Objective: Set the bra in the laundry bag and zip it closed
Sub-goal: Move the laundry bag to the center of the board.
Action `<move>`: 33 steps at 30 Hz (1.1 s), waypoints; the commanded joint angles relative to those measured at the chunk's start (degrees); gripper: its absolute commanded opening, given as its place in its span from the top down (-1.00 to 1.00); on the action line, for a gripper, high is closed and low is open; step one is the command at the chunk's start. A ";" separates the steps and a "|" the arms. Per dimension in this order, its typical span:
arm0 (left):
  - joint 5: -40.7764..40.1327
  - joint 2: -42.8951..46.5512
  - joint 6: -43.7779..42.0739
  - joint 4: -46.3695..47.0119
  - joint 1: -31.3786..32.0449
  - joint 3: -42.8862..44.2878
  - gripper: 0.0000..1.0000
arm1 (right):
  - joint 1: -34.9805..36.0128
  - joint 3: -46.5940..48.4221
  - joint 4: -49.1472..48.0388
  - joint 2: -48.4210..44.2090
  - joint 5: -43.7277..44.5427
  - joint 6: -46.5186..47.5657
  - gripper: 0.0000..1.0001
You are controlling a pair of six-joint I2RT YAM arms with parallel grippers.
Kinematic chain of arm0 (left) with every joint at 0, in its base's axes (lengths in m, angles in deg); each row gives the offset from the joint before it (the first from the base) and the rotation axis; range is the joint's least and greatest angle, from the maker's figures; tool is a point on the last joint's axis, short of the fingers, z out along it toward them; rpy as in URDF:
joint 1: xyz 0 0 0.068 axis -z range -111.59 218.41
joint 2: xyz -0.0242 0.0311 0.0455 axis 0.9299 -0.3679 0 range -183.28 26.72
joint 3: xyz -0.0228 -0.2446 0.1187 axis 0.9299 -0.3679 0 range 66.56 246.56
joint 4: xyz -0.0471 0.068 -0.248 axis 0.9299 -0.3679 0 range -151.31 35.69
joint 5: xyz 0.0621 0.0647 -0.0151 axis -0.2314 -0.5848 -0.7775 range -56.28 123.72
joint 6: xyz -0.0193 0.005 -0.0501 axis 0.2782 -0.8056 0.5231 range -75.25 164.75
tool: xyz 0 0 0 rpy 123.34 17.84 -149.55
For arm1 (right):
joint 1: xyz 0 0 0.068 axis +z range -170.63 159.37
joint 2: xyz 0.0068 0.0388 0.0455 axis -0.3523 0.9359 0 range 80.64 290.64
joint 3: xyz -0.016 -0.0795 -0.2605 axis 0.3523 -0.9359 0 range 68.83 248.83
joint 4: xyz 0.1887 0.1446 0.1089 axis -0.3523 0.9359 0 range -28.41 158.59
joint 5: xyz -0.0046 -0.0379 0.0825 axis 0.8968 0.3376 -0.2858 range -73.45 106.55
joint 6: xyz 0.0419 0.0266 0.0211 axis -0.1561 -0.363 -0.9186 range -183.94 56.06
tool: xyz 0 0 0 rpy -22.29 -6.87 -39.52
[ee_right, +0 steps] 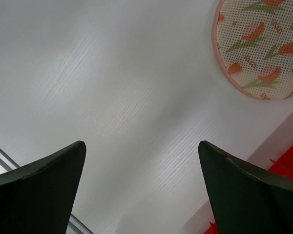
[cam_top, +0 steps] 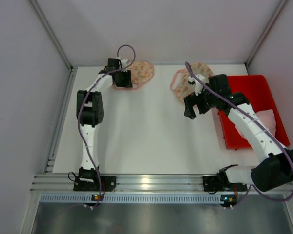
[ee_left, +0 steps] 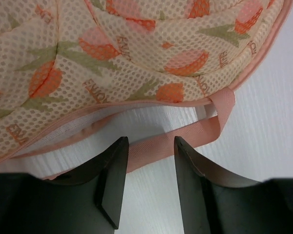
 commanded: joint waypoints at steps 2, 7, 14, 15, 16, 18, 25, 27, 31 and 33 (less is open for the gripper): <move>1.03 6.95 0.75 -1.98 0.01 -13.50 0.07 | -0.55 2.75 1.64 -0.65 -0.77 0.16 -0.99; 1.81 15.76 1.36 -1.98 0.27 -29.93 0.14 | -0.81 2.66 1.56 -1.09 -1.21 0.34 -0.99; 6.72 24.63 3.37 -1.98 7.29 -45.60 0.21 | -1.25 0.82 1.82 -3.63 -1.56 0.42 -0.99; 8.22 25.17 5.21 -1.90 10.70 -46.92 0.21 | -1.34 0.47 2.00 -4.08 -1.56 0.69 -0.99; 9.71 25.35 6.36 -1.89 12.65 -48.50 0.20 | -1.43 0.12 2.00 -4.43 -1.47 0.78 -0.99; 16.91 25.61 7.25 -0.84 19.47 -49.13 0.13 | -1.69 -0.94 2.08 -5.48 -1.21 0.95 -0.99; 22.13 23.41 10.23 0.13 29.45 -38.87 0.07 | -3.01 -2.00 2.88 -6.89 -0.95 1.13 -0.99; 19.50 24.12 11.20 0.13 27.45 -36.31 0.06 | -3.97 -1.82 2.88 -7.42 -1.21 0.61 -0.99; 16.50 28.41 8.84 -2.24 24.80 -35.07 -0.02 | -6.17 -0.42 2.17 -8.74 -4.97 -0.63 -0.99; 15.79 30.17 6.20 -5.13 25.40 -35.85 -0.03 | -7.58 0.90 1.74 -8.92 -6.48 -2.03 -0.99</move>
